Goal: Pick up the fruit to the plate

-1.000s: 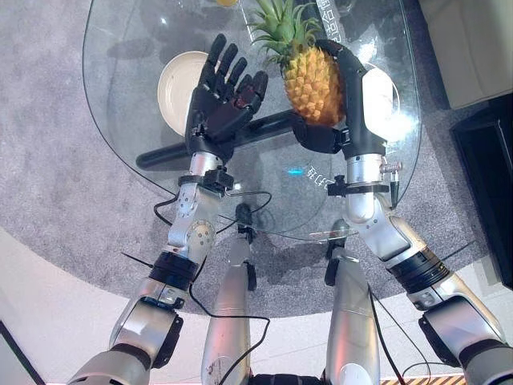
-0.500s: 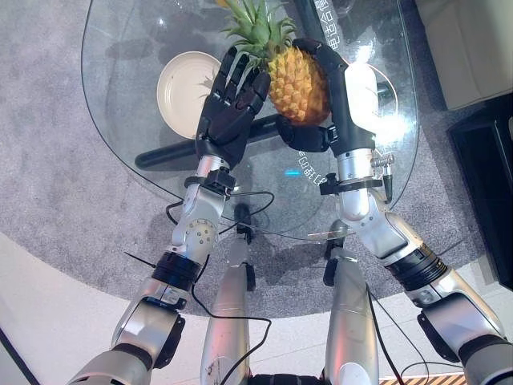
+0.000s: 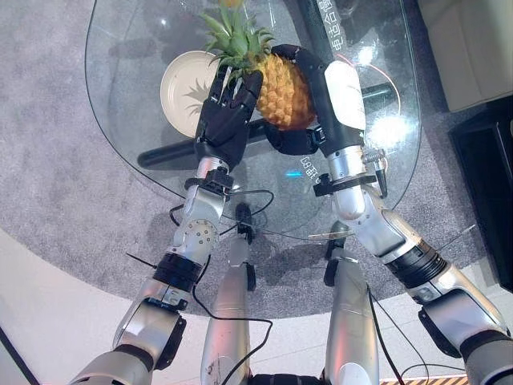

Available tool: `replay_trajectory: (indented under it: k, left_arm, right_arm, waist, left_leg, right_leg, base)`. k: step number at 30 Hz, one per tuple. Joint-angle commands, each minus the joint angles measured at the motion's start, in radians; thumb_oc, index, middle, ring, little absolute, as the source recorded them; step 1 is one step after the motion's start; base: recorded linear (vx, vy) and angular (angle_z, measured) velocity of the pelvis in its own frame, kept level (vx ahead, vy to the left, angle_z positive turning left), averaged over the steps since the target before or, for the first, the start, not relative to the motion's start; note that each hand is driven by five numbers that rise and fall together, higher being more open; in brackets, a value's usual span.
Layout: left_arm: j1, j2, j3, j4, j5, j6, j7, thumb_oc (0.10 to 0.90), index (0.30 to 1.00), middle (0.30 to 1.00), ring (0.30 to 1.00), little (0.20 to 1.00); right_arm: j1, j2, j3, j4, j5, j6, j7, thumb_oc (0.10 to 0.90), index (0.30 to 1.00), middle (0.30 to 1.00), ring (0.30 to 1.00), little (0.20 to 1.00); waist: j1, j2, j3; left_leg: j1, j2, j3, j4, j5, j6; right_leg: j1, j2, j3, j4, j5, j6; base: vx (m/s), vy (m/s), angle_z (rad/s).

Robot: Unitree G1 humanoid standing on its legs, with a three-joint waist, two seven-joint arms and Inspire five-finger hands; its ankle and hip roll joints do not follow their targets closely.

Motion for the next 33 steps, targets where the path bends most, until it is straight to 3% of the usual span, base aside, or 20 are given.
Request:
replay_trajectory:
  k: [1, 19, 33]
  left_arm:
    - [-0.131, -0.014, -0.002, -0.133, 0.004, -0.091, -0.051, 0.8, 0.9, 0.9, 0.9, 0.9]
    - [-0.125, -0.015, 0.022, -0.168, 0.037, -0.228, 0.014, 0.8, 0.9, 0.9, 0.9, 0.9]
    - [-0.119, -0.017, 0.026, -0.191, 0.009, -0.267, 0.006, 0.8, 0.9, 0.9, 0.9, 0.9]
  right_arm:
    - [-0.179, 0.016, 0.03, -0.183, -0.05, -0.088, 0.013, 0.1, 0.3, 0.3, 0.3, 0.2]
    - [-0.186, -0.002, 0.067, -0.18, -0.054, -0.142, 0.079, 0.1, 0.3, 0.3, 0.3, 0.2]
    - [-0.21, -0.036, 0.096, -0.185, -0.072, -0.19, 0.109, 0.1, 0.3, 0.3, 0.3, 0.2]
  waist:
    - [0.005, -0.025, -0.024]
    - [0.015, -0.033, -0.024]
    - [0.019, -0.037, -0.024]
  left_leg:
    - [0.047, -0.052, 0.063, 0.044, -0.133, 0.013]
    - [0.039, -0.057, 0.052, 0.04, -0.129, 0.012]
    - [0.035, -0.06, 0.048, 0.045, -0.131, 0.011]
  right_leg:
    - [0.092, 0.042, -0.062, -0.243, 0.124, -0.014]
    - [0.091, 0.044, -0.071, -0.248, 0.126, -0.013]
    - [0.093, 0.043, -0.078, -0.251, 0.126, -0.011]
  base:
    - [0.0, 0.0, 0.0]
    - [0.0, 0.0, 0.0]
    - [0.0, 0.0, 0.0]
